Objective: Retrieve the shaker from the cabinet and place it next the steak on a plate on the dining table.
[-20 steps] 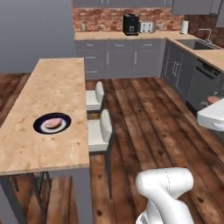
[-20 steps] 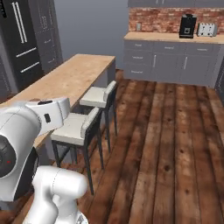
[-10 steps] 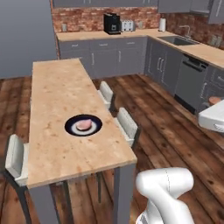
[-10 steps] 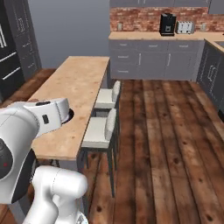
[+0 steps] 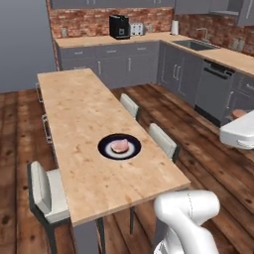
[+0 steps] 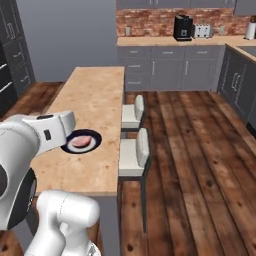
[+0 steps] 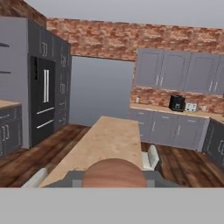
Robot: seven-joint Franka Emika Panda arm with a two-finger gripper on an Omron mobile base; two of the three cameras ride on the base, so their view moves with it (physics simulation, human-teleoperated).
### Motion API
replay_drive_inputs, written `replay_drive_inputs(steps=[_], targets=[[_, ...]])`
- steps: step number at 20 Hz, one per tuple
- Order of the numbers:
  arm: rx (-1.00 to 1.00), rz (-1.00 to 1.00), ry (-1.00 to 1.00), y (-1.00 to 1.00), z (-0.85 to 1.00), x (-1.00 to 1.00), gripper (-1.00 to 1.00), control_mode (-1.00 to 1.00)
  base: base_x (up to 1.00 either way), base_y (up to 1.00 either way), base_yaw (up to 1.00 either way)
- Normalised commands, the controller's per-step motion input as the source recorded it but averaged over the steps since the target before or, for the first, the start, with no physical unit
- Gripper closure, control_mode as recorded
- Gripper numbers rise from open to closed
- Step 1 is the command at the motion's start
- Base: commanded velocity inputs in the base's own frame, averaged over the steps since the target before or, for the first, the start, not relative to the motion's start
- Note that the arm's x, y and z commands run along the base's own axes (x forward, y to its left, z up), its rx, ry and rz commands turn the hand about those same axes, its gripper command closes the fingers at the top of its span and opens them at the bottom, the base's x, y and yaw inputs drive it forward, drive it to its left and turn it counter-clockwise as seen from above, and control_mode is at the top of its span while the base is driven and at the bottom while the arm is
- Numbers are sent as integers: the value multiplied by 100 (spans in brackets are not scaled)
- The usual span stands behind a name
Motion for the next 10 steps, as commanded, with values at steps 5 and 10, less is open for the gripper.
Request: replay_drive_inputs(steps=[5, 10], targets=[[0, 0, 0, 0, 0, 0, 100, 100, 44, 2, 6], [0, 0, 0, 0, 0, 0, 100, 100, 69, -9, 29]])
